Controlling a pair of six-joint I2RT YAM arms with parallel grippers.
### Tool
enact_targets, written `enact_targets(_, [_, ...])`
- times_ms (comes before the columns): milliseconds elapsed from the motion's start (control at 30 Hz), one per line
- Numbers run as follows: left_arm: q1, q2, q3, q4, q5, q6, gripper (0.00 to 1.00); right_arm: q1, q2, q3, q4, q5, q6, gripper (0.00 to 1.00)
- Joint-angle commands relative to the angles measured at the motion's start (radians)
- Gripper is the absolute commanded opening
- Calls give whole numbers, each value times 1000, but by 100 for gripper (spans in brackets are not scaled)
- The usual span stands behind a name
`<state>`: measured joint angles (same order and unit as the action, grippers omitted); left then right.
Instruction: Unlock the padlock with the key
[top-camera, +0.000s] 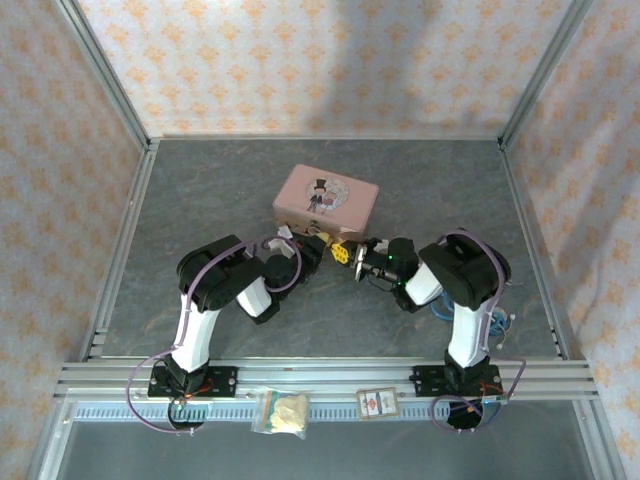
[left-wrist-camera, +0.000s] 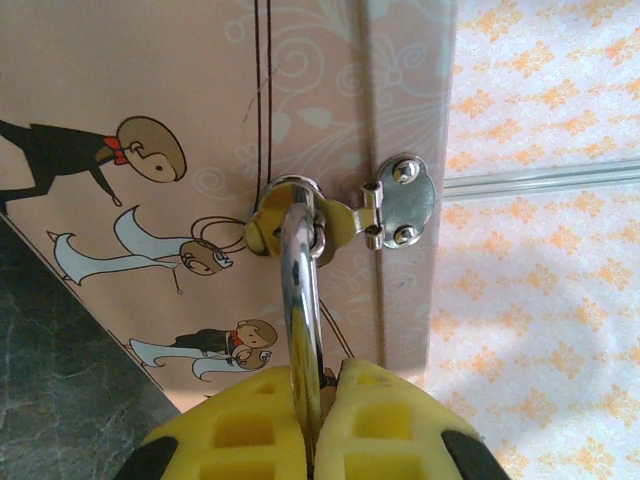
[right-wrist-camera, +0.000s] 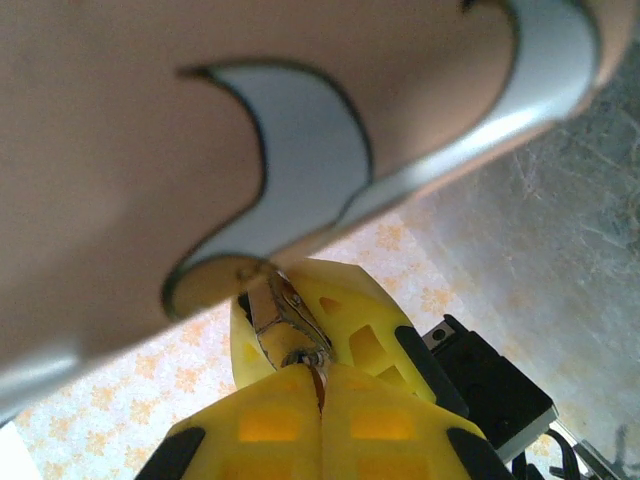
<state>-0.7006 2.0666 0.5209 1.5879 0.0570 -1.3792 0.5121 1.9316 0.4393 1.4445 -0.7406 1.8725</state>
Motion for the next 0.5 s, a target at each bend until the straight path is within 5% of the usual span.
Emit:
enact_targets(0, [-53, 2, 9, 250, 95, 24, 0, 3, 22, 19, 388, 97, 309, 0])
enact_targets(233, [-45, -27, -7, 240, 45, 3, 0, 0, -4, 30, 223, 57, 122, 1])
enact_targets(467, [-28, -82, -19, 128, 12, -28, 0, 1, -43, -4, 50, 74, -168, 24])
